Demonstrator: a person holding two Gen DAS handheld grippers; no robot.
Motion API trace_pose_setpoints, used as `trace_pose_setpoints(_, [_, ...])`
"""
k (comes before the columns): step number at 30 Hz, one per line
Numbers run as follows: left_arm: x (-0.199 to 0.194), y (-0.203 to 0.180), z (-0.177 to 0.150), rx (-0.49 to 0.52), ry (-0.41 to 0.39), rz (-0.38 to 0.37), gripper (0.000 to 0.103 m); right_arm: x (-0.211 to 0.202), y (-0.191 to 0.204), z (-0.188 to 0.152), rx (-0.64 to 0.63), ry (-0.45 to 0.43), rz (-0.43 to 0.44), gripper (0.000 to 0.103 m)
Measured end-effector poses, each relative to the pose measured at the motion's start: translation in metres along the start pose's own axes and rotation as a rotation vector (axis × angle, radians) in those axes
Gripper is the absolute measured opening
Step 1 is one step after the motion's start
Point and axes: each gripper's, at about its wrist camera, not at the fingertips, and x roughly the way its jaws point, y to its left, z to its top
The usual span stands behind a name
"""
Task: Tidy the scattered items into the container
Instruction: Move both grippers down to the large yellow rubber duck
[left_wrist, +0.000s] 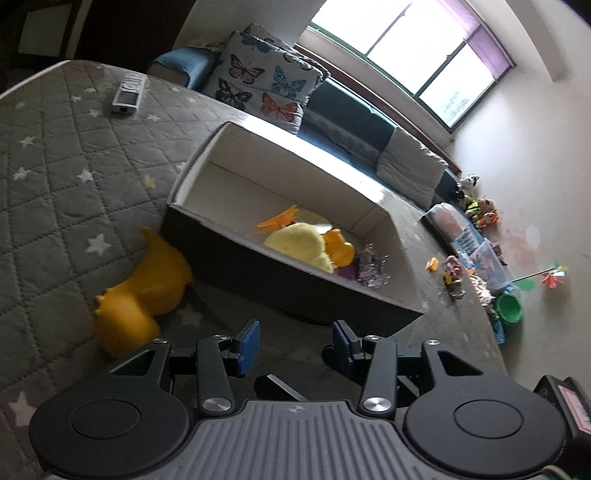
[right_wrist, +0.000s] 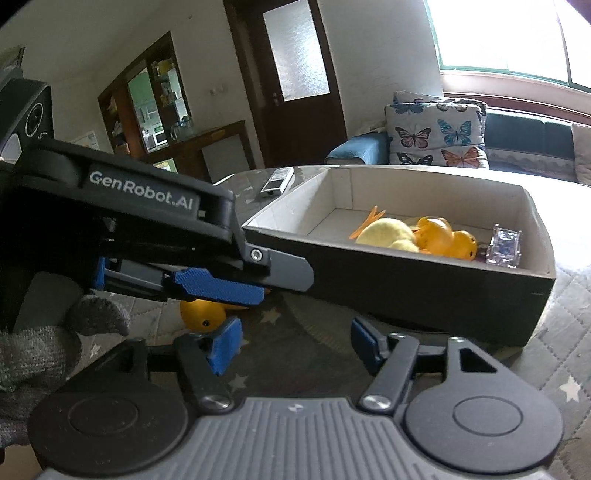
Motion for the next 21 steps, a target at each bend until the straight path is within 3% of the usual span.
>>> trace_pose_setpoints(14, [-0.017, 0.013, -0.009, 0.063, -0.071, 0.168, 0.046, 0.017, 0.025, -0.006, -0.056, 0.037, 0.023, 0.071])
trace_pose_setpoints(21, [-0.032, 0.027, -0.012, 0.051, -0.116, 0.214, 0.046, 0.026, 0.036, -0.006, -0.069, 0.05, 0.03, 0.076])
